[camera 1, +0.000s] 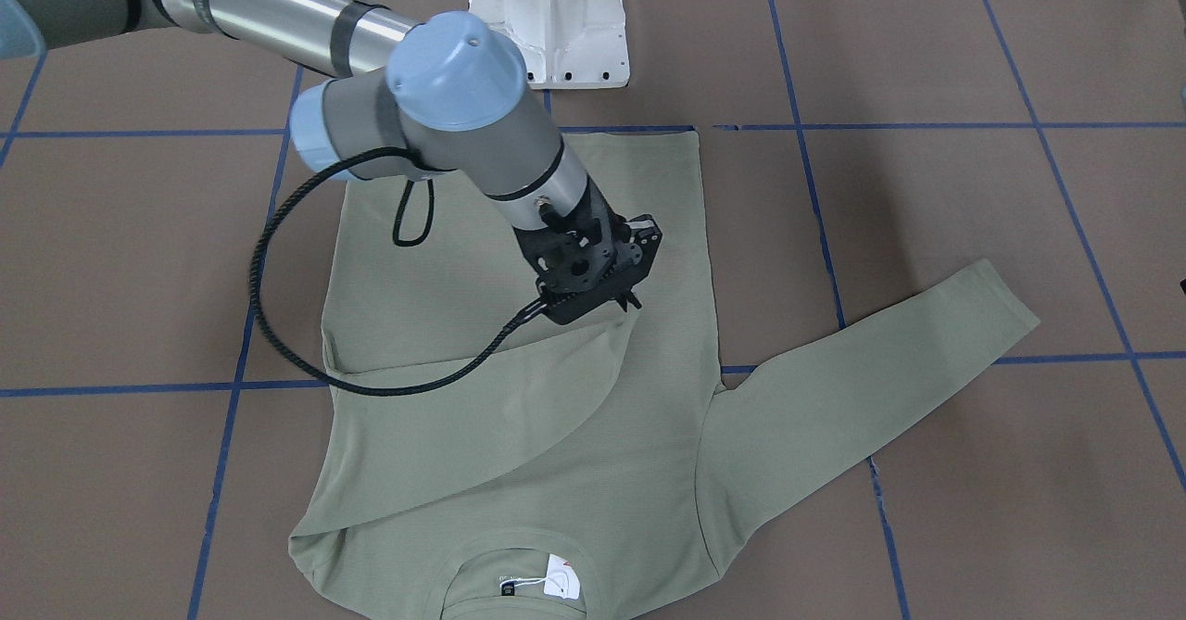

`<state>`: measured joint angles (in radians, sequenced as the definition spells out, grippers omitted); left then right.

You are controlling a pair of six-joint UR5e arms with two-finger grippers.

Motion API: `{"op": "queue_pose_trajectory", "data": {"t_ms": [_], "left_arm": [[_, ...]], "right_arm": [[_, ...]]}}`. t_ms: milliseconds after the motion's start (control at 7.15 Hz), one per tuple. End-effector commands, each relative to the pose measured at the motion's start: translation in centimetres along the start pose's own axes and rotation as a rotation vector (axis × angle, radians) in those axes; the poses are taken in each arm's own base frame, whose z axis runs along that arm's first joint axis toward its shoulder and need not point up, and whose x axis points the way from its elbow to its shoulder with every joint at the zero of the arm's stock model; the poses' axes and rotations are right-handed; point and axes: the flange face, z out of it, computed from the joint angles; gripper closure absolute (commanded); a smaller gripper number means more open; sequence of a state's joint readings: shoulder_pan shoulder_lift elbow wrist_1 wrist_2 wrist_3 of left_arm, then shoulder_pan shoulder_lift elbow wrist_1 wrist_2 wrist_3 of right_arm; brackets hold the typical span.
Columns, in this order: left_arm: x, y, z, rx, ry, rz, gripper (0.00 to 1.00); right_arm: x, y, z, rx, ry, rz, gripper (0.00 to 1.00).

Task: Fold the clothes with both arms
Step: 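Carry the sleeve with the right gripper across the shirt toward the other sleeve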

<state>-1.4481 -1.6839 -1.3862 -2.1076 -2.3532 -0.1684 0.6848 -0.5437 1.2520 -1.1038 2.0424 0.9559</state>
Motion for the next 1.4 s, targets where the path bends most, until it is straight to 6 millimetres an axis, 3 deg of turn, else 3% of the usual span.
{"op": "queue_pose_trajectory", "data": {"t_ms": [0, 140, 560, 979, 1119, 1259], "left_arm": [[-0.2, 0.2, 0.1, -0.004, -0.001, -0.004, 0.00], [-0.3, 0.3, 0.3, -0.007, -0.001, -0.004, 0.00], [-0.6, 0.3, 0.5, -0.011, -0.002, -0.010, 0.00], [-0.5, 0.3, 0.6, -0.013, -0.002, -0.012, 0.00], [-0.5, 0.3, 0.6, -0.012, -0.001, -0.011, 0.00], [-0.4, 0.1, 0.5, -0.010, -0.001, -0.007, 0.00]], "right_arm": [[-1.6, 2.4, 4.7, -0.032, 0.044, -0.004, 1.00], [-3.0, 4.2, 6.4, -0.013, 0.062, -0.023, 1.00], [-5.2, 5.9, 7.1, 0.023, 0.021, -0.057, 1.00], [-5.1, 6.2, 7.5, 0.023, 0.029, -0.057, 1.00], [-5.3, 6.0, 7.5, 0.026, 0.027, -0.058, 0.49], [-8.1, 4.9, 6.0, 0.053, -0.002, -0.056, 0.01]]}}
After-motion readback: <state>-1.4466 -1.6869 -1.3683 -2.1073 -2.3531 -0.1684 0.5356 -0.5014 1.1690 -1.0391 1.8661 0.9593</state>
